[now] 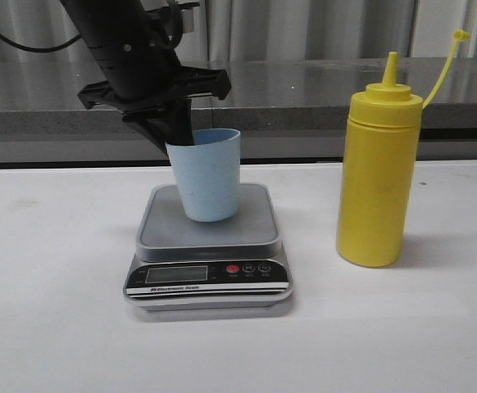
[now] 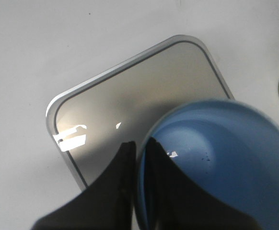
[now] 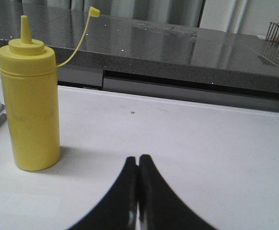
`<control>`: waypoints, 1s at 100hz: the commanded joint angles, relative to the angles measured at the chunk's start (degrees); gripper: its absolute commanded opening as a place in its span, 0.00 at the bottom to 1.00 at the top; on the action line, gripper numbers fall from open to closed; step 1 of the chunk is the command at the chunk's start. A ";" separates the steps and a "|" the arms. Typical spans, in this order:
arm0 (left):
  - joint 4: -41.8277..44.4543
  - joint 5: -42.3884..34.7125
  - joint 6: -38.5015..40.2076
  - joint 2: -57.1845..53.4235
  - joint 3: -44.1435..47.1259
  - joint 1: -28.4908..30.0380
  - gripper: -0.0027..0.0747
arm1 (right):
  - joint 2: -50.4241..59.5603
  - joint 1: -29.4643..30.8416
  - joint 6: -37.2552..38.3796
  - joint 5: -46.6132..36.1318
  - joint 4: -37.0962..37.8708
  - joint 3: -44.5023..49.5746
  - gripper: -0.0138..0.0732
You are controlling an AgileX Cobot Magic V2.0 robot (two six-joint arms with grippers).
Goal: Pour seasoning into cup on scale with both arms
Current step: 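Lower the cup onto the scale and open the left gripper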
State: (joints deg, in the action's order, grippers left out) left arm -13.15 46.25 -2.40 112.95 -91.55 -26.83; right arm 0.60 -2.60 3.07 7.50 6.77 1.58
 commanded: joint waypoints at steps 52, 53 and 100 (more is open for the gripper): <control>-0.15 -0.77 0.33 -1.68 -1.82 -0.45 0.17 | 0.88 0.22 -0.20 -5.06 0.01 0.06 0.08; -0.15 -0.77 0.33 -1.68 -1.82 -0.45 0.19 | 0.88 0.22 -0.20 -5.06 0.01 0.06 0.08; -0.36 3.53 0.33 -1.79 -7.10 -0.45 0.60 | 0.88 0.22 -0.20 -5.06 0.01 0.06 0.08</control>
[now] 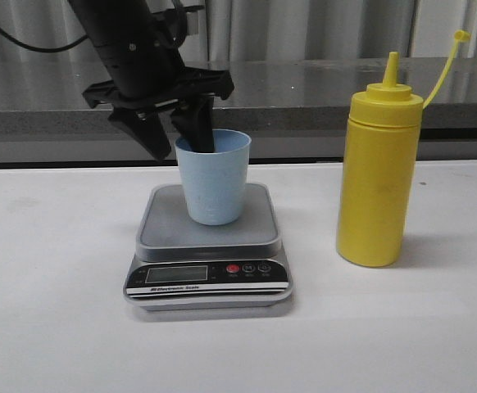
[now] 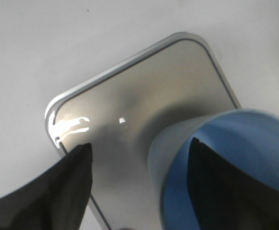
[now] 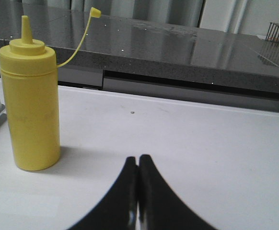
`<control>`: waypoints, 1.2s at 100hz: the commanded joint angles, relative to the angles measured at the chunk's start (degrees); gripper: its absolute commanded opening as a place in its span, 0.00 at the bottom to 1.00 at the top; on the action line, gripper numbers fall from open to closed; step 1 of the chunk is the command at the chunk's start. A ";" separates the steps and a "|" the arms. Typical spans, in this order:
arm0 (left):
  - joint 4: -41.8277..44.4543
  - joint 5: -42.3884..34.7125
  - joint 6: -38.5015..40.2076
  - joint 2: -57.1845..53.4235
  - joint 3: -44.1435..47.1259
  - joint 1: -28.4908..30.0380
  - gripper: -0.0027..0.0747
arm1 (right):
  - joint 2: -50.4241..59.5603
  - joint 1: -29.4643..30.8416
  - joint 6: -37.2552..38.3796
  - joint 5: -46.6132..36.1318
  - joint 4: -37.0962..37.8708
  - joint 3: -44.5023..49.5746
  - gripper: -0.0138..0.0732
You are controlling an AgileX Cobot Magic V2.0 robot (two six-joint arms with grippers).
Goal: Pour seasoning into cup on scale with both arms
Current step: 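Lower the cup onto the scale and open the left gripper, then raise the left gripper up and away from the cup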
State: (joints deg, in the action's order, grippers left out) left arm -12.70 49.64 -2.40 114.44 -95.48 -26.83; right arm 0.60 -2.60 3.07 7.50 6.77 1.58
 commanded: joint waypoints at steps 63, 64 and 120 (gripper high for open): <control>6.14 3.95 0.44 -14.23 -4.47 0.27 0.59 | 0.88 0.22 -0.20 -5.06 0.01 0.06 0.08; 6.26 3.56 0.44 -14.57 -4.21 0.43 0.59 | 0.88 0.22 -0.20 -5.06 0.01 0.06 0.08; 6.26 -20.15 0.69 -48.90 34.68 14.84 0.59 | 0.88 0.22 -0.20 -5.06 0.01 0.06 0.08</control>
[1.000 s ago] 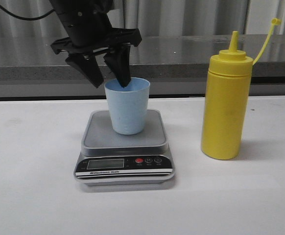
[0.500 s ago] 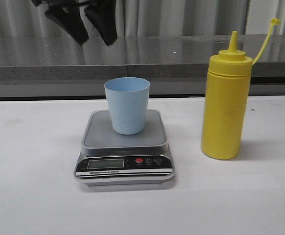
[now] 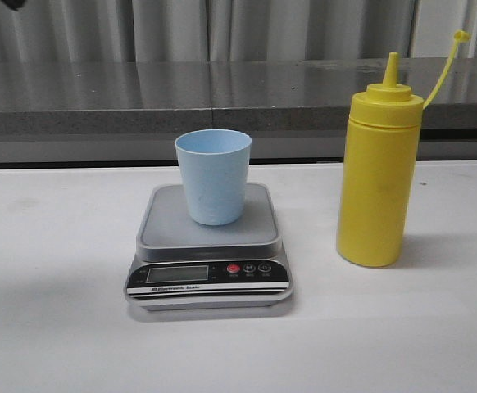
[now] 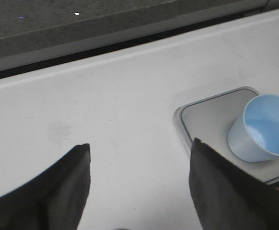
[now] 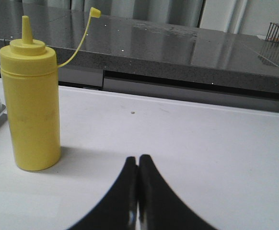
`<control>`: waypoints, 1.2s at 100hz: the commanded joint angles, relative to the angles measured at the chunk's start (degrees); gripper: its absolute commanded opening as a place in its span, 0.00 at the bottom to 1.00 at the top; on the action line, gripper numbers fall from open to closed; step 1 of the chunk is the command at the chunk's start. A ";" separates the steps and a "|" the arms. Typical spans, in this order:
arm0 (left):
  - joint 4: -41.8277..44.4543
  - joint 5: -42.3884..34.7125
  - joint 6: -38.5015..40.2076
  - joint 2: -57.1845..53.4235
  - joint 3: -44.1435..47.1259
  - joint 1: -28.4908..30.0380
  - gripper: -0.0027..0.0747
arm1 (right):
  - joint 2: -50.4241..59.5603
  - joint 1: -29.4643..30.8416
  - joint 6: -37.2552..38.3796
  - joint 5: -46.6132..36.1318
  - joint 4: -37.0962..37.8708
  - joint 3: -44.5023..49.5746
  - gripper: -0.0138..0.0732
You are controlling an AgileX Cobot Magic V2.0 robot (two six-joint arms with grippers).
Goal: Pour seasoning into cup on scale with both arms
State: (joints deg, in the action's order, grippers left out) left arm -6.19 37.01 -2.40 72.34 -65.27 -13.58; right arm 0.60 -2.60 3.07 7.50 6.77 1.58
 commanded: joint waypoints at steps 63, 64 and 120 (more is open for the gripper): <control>0.31 -21.47 0.69 -47.27 38.27 3.29 0.59 | 0.88 0.22 -0.20 -5.06 0.01 0.06 0.08; 0.28 -21.47 0.69 -47.66 38.42 3.29 0.59 | 0.88 0.22 -0.20 -5.06 0.01 0.06 0.08; 3.79 -22.08 0.69 -60.03 42.15 3.29 0.59 | 0.88 0.22 -0.20 -5.06 0.01 0.06 0.08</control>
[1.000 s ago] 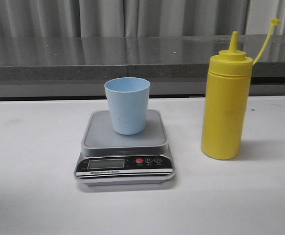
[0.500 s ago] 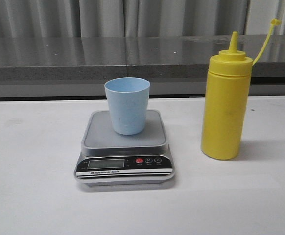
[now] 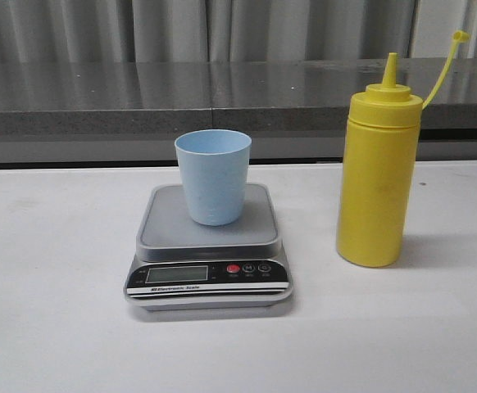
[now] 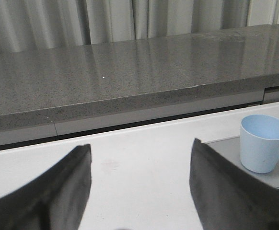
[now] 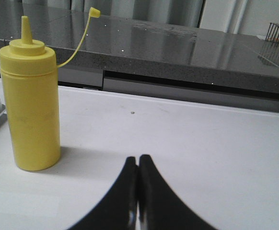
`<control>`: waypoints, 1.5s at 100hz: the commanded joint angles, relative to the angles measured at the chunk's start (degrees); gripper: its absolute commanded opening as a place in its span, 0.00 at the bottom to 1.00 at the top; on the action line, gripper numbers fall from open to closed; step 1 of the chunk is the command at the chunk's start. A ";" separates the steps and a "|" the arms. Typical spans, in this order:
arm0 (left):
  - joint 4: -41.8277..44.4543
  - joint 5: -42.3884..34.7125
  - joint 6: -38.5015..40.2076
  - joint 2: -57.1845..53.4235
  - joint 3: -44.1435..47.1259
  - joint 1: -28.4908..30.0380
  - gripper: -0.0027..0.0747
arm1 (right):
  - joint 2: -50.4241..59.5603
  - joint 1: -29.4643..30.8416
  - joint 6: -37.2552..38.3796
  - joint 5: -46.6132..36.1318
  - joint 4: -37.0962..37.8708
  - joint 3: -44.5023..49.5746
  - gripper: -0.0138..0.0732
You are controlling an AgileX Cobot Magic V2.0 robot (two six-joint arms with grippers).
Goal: Pour seasoning into cup on scale with both arms
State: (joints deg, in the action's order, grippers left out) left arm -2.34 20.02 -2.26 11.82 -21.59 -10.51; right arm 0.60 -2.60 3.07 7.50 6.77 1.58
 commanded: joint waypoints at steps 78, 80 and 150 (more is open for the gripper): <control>-0.05 -6.69 0.56 0.49 -1.53 0.22 0.01 | 0.88 0.22 -0.20 -5.06 0.01 0.06 0.08; -0.05 -6.69 0.56 0.49 -1.53 0.22 0.01 | 0.88 0.22 -0.20 -5.06 0.01 0.06 0.08; -0.05 -6.69 0.56 0.49 -1.43 0.22 0.01 | -1.82 0.22 0.96 -11.10 -3.49 -5.36 0.08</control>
State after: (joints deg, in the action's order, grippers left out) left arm -2.21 17.98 -2.22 11.69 -21.37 -10.51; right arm 0.60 -2.60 3.56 -1.07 5.00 0.90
